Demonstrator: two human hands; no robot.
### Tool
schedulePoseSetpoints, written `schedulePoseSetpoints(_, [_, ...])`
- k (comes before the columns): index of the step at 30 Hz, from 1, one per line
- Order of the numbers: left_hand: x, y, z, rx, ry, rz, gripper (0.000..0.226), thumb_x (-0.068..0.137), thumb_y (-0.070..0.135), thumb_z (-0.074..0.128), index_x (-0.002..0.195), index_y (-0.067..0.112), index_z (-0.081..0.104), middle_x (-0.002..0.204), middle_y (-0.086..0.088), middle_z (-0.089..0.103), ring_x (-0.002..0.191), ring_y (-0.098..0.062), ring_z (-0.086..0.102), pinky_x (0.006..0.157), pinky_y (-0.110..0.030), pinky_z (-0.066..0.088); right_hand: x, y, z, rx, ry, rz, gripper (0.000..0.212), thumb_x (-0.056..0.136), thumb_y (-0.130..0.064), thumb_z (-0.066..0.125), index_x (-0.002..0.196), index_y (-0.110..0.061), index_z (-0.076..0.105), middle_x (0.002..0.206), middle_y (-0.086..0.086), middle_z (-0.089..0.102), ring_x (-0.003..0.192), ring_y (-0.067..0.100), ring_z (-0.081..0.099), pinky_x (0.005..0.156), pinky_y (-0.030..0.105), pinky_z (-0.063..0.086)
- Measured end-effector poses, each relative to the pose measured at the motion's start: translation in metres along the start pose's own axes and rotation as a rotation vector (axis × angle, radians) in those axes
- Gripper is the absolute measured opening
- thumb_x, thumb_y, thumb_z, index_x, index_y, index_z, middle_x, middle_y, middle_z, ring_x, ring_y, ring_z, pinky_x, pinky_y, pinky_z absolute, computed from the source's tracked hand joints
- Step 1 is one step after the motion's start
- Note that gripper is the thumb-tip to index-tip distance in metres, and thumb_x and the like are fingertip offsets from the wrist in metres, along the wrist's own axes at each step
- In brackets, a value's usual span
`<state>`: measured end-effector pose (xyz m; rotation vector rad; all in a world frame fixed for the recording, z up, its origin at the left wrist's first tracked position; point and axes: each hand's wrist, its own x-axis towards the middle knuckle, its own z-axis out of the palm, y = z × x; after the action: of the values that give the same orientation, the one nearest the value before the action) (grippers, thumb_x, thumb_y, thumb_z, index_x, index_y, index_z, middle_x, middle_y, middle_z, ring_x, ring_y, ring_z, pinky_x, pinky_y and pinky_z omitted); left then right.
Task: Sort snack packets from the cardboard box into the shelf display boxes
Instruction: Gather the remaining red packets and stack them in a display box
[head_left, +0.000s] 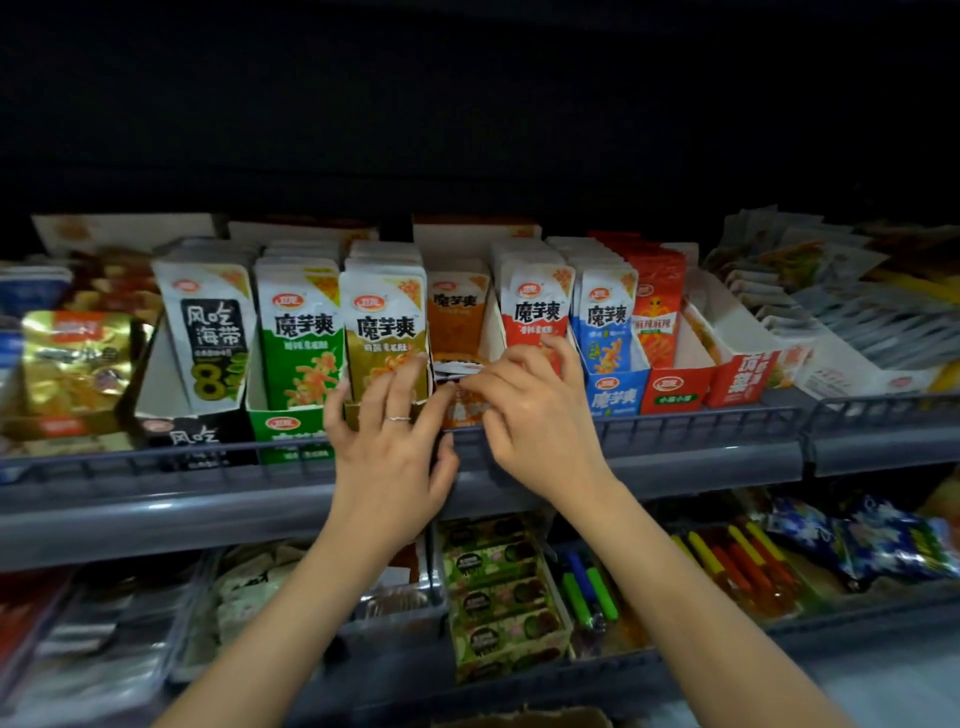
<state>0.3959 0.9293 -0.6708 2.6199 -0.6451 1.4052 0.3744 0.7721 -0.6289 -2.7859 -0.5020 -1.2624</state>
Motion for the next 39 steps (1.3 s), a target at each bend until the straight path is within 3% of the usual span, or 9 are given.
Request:
schedulePoseSetpoints(7, [-0.001, 0.001, 0.007, 0.027, 0.012, 0.0, 0.047, 0.081, 0.036, 0.047, 0.122, 0.016, 0.062, 0.134, -0.013, 0.05, 0.12, -0.028, 0.039, 0.104, -0.05, 0.019, 0.005, -0.003, 0.005, -0.025, -0.108, 0.067, 0.038, 0.077, -0.022, 0.04, 0.104, -0.02, 0.066, 0.102, -0.003, 0.063, 0.105, 0.021, 0.054, 0.105, 0.04, 0.021])
schedulePoseSetpoints(15, [0.002, 0.003, 0.008, -0.01, 0.038, -0.01, 0.044, 0.083, 0.037, 0.046, 0.117, 0.015, 0.064, 0.136, -0.013, 0.048, 0.123, -0.028, 0.038, 0.105, -0.051, 0.02, 0.004, -0.007, 0.008, -0.028, -0.044, 0.114, 0.036, 0.079, -0.022, 0.043, 0.104, -0.02, 0.069, 0.104, -0.006, 0.067, 0.105, 0.02, 0.055, 0.105, 0.039, 0.022])
schedulePoseSetpoints(22, [0.004, 0.014, 0.011, 0.056, -0.042, -0.1, 0.059, 0.083, 0.039, 0.039, 0.132, 0.01, 0.055, 0.147, -0.012, 0.04, 0.131, -0.024, 0.034, 0.109, -0.056, 0.014, 0.009, -0.012, 0.009, -0.078, -0.173, 0.213, 0.052, 0.074, -0.023, 0.031, 0.113, -0.02, 0.065, 0.113, -0.004, 0.064, 0.098, 0.02, 0.053, 0.081, 0.032, 0.025])
schedulePoseSetpoints(29, [0.003, 0.018, 0.013, 0.051, -0.035, -0.12, 0.058, 0.083, 0.04, 0.039, 0.13, 0.01, 0.057, 0.147, -0.013, 0.04, 0.133, -0.024, 0.031, 0.109, -0.056, 0.011, 0.016, -0.019, 0.013, -0.14, -0.197, 0.236, 0.051, 0.069, -0.028, 0.029, 0.103, -0.017, 0.066, 0.105, 0.0, 0.065, 0.1, 0.023, 0.055, 0.086, 0.034, 0.025])
schedulePoseSetpoints(34, [0.003, 0.016, 0.014, 0.03, 0.012, -0.093, 0.056, 0.083, 0.04, 0.041, 0.128, 0.012, 0.058, 0.143, -0.013, 0.044, 0.131, -0.026, 0.032, 0.109, -0.055, 0.012, 0.016, -0.017, 0.01, -0.054, -0.25, 0.218, 0.058, 0.064, -0.032, 0.018, 0.101, -0.016, 0.06, 0.116, 0.002, 0.065, 0.116, 0.029, 0.049, 0.093, 0.039, 0.02])
schedulePoseSetpoints(36, [0.003, 0.015, 0.014, 0.014, 0.04, -0.087, 0.05, 0.082, 0.038, 0.042, 0.122, 0.013, 0.061, 0.141, -0.013, 0.044, 0.13, -0.026, 0.033, 0.108, -0.055, 0.012, 0.016, -0.018, 0.003, -0.017, -0.258, 0.199, 0.061, 0.062, -0.035, 0.013, 0.098, -0.016, 0.058, 0.106, 0.001, 0.066, 0.116, 0.029, 0.045, 0.094, 0.039, 0.018])
schedulePoseSetpoints(39, [0.002, 0.017, 0.015, -0.025, 0.096, -0.071, 0.037, 0.083, 0.036, 0.043, 0.107, 0.012, 0.058, 0.138, -0.012, 0.04, 0.128, -0.027, 0.034, 0.108, -0.054, 0.013, 0.017, -0.02, -0.004, -0.017, -0.185, 0.219, 0.049, 0.067, -0.032, 0.019, 0.088, -0.019, 0.061, 0.09, -0.002, 0.068, 0.103, 0.026, 0.05, 0.087, 0.036, 0.02])
